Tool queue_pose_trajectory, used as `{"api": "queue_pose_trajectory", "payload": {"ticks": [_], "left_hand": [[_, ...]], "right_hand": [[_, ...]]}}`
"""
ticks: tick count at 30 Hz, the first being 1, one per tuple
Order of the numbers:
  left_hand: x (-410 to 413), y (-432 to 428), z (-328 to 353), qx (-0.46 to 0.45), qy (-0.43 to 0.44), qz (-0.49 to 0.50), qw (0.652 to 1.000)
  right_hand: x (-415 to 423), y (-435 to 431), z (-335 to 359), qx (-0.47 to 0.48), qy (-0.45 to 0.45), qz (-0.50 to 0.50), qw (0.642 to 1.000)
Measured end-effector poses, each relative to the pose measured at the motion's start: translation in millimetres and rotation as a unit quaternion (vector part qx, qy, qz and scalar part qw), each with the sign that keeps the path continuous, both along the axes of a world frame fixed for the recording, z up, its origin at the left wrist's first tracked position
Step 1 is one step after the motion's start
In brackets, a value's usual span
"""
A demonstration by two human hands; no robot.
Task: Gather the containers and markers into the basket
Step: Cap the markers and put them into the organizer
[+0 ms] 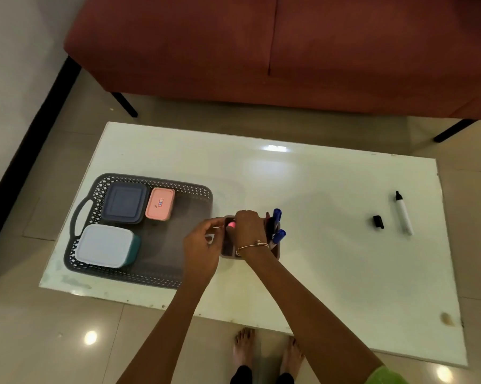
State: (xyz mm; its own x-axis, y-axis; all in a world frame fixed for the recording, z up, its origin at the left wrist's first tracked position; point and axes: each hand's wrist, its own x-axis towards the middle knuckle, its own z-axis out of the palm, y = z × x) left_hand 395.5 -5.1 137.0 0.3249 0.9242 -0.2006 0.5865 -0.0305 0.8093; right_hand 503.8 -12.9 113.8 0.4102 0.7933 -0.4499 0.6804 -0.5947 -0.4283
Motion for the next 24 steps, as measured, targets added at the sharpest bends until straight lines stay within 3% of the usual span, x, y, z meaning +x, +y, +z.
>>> {"api": "queue_pose_trajectory", "payload": {"ticks": [4, 9, 12, 17, 19, 24], "left_hand": [[30, -20, 12, 0.011, -0.037, -0.038, 0.999], [106, -61, 14, -0.023, -0.068, -0.077, 0.994], [163, -85, 0, -0.027, -0.077, -0.137, 0.987], [256, -117, -47, 0.010, -0.020, -0.237, 0.971], [286, -123, -75, 0.048, 0.018, -0.299, 0.953], [332, -129, -136, 0.136, 0.149, -0.468, 0.860]], "right_hand": [[29, -25, 18, 0.066, 0.013, -0.060, 0.996], [119, -96, 30, 0.148, 0.006, -0.224, 0.963], [182, -142, 21, 0.122, -0.014, -0.299, 0.946], [267, -196, -19, 0.107, -0.057, -0.381, 0.917], [291, -206, -42, 0.105, -0.067, -0.397, 0.909], [324, -211, -94, 0.073, -0.068, -0.383, 0.918]]}}
